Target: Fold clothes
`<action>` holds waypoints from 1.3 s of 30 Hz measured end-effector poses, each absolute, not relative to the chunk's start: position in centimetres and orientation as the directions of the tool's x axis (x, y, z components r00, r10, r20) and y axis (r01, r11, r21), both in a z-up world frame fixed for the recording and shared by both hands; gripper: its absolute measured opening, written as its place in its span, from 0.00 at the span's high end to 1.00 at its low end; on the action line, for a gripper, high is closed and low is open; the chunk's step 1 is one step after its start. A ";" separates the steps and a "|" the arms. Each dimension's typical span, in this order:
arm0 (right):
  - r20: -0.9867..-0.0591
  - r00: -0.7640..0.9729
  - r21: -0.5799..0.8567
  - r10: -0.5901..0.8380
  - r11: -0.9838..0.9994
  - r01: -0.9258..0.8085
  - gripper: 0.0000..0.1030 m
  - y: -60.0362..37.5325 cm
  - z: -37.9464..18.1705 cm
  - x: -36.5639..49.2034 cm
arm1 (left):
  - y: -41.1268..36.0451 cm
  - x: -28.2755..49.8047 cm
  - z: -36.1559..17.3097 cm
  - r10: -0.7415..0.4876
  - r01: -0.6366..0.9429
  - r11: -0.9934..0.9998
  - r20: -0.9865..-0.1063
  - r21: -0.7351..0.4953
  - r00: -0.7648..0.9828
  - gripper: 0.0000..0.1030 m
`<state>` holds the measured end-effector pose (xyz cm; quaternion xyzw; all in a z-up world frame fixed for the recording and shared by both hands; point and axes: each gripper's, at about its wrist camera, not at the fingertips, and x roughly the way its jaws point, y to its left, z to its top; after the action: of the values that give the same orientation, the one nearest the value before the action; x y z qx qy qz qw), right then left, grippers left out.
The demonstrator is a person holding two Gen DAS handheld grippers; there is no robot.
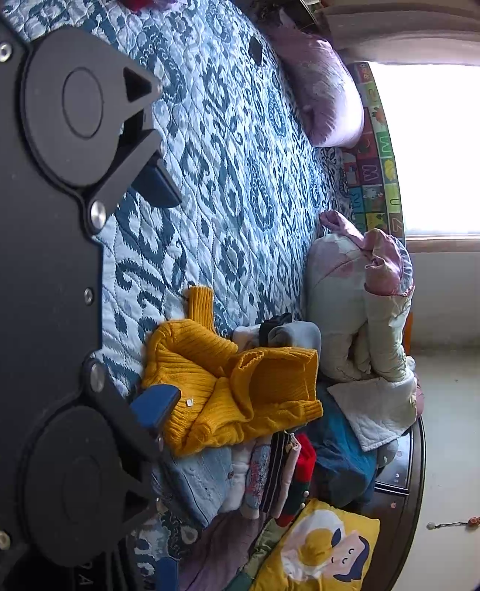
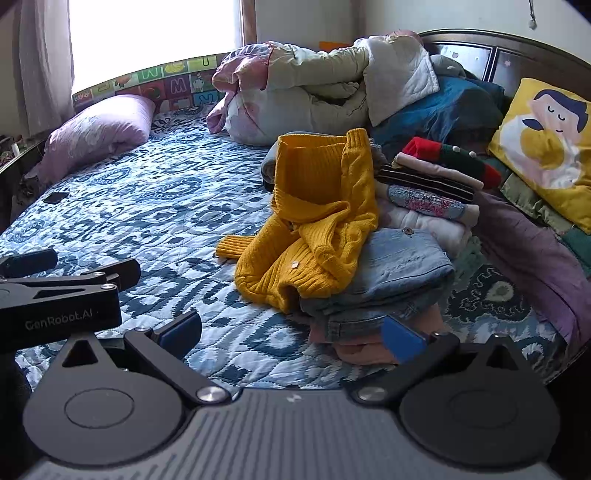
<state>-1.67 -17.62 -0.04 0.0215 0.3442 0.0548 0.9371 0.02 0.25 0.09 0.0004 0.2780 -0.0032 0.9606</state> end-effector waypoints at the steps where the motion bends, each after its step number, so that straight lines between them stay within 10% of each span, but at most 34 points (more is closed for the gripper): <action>1: -0.643 0.757 0.076 0.116 0.993 -0.088 0.00 -17.6 0.0 -1.7 | 0.2 0.1 0.1 -0.002 0.006 1.000 -0.537 0.006 0.844 0.00; 39: -0.638 0.763 0.074 0.107 0.994 -0.078 0.00 -17.7 0.1 -2.1 | 0.2 -0.4 0.2 0.000 0.010 1.000 -0.516 0.017 0.856 0.00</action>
<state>-2.14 -17.68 0.10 0.0213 0.3408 0.0494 0.9386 -0.42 0.17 0.25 0.0097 0.2680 -0.0026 0.9634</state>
